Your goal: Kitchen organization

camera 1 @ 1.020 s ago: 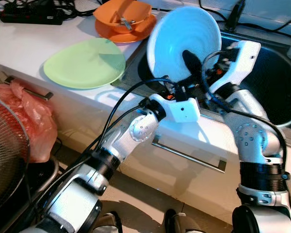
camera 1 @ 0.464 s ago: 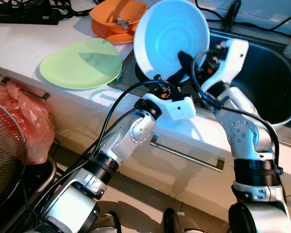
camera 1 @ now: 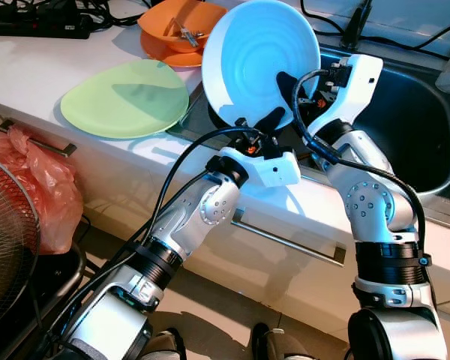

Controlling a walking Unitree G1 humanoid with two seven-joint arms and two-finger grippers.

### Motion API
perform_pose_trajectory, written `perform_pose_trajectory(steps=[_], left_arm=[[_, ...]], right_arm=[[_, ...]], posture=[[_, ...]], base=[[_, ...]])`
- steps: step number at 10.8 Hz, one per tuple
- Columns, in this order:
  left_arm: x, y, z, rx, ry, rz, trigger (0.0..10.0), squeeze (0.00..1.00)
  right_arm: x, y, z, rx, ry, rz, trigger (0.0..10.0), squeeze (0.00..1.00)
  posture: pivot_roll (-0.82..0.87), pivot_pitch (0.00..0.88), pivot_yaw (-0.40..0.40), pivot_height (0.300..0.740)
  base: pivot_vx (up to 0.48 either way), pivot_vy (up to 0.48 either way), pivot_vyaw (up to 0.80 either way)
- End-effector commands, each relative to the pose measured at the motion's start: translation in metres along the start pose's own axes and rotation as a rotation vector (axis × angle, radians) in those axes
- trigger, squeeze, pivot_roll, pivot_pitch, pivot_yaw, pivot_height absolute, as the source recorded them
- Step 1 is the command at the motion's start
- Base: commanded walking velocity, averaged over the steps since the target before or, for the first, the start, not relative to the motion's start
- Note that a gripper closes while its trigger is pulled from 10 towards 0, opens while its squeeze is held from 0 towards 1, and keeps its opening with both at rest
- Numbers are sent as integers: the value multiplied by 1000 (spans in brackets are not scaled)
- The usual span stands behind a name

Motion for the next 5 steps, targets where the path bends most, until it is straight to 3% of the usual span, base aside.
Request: perform_pose_trajectory(steps=[1,5], left_arm=[[-3,-7,-3,1,9,21,0,0],[-3,-7,-4,1,17,20,0,0]], right_arm=[[27,-5,-5,-19,-14,-112,0,0],[28,-5,-5,-18,-8,-118,0,0]], posture=[[-72,176,-16,740],[-73,169,-13,740]], base=[[0,0,0],[0,0,0]])
Point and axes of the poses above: a point about 5 cm out from each wrist's last joint towards the gripper, its own y axis pointing out of the wrist towards the gripper, its own z axis along the axis of the wrist's last joint, x = y × z, the point moved 4 cm from there along y, pointing out of the wrist towards the gripper, and after that the axes turned 10 degrees about -y, right-handed, at the moved point
